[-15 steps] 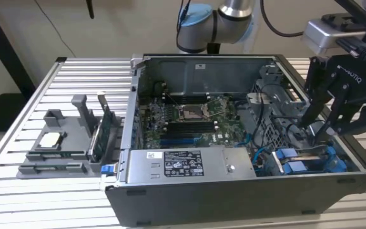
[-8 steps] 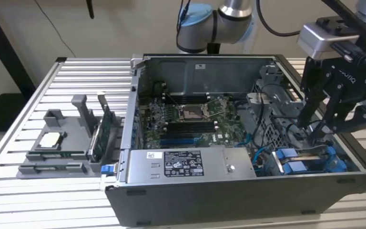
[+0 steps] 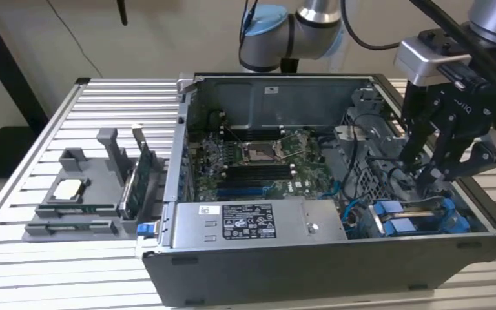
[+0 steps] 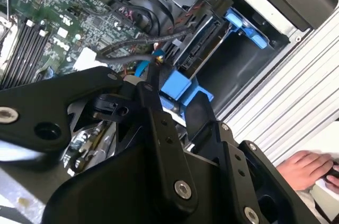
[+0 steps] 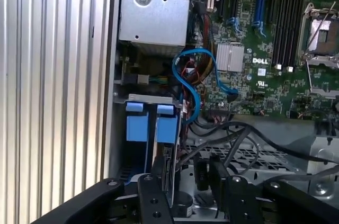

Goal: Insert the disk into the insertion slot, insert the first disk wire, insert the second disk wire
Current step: 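Insert the first disk wire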

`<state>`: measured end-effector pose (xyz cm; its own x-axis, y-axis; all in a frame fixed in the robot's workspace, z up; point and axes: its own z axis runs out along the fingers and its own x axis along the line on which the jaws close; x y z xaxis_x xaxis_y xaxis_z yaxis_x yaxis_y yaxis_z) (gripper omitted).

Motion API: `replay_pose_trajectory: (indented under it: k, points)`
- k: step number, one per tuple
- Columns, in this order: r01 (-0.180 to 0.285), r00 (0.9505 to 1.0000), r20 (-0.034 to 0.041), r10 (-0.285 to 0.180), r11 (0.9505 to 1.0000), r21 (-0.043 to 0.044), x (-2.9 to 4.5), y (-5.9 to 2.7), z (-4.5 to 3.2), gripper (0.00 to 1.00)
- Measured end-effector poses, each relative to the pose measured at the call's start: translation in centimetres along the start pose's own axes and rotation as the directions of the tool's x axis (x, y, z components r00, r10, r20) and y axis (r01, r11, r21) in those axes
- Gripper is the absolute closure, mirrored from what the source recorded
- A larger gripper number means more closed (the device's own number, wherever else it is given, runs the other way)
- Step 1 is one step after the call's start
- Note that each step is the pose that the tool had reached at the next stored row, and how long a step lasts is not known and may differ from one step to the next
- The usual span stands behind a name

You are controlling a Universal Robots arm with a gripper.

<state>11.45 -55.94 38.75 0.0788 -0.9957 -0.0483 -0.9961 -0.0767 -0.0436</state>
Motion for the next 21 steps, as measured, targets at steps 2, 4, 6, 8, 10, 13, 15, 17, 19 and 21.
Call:
replay_pose_trajectory:
  k: [2,4,6,8,10,13,15,17,19,21]
  points:
    - [0.009,1.0000,0.0007,-0.009,0.9999,0.0083,-0.11,0.08,0.18,0.53]
    - [0.011,0.9999,0.0017,-0.011,0.9999,0.0117,-0.27,0.21,0.23,0.53]
    - [0.013,0.9999,0.0016,-0.013,0.9998,0.0133,-0.37,0.27,0.24,0.53]
    - [0.017,0.9999,0.0017,-0.017,0.9997,0.0149,-0.40,0.27,0.26,0.55]
    - [0.034,0.9994,0.0021,-0.034,0.9993,0.0170,-0.44,0.27,0.28,0.62]
    - [0.057,0.9984,0.0033,-0.057,0.9982,0.0181,-0.50,0.27,0.28,0.64]
    - [0.068,0.9976,0.0041,-0.069,0.9975,0.0188,-0.52,0.27,0.30,0.71]
    - [0.077,0.9970,0.0047,-0.077,0.9969,0.0198,-0.53,0.27,0.31,0.71]
    - [0.079,0.9969,0.0054,-0.079,0.9967,0.0200,-0.54,0.27,0.32,0.71]
    - [0.079,0.9969,0.0054,-0.079,0.9967,0.0201,-0.54,0.27,0.32,0.73]
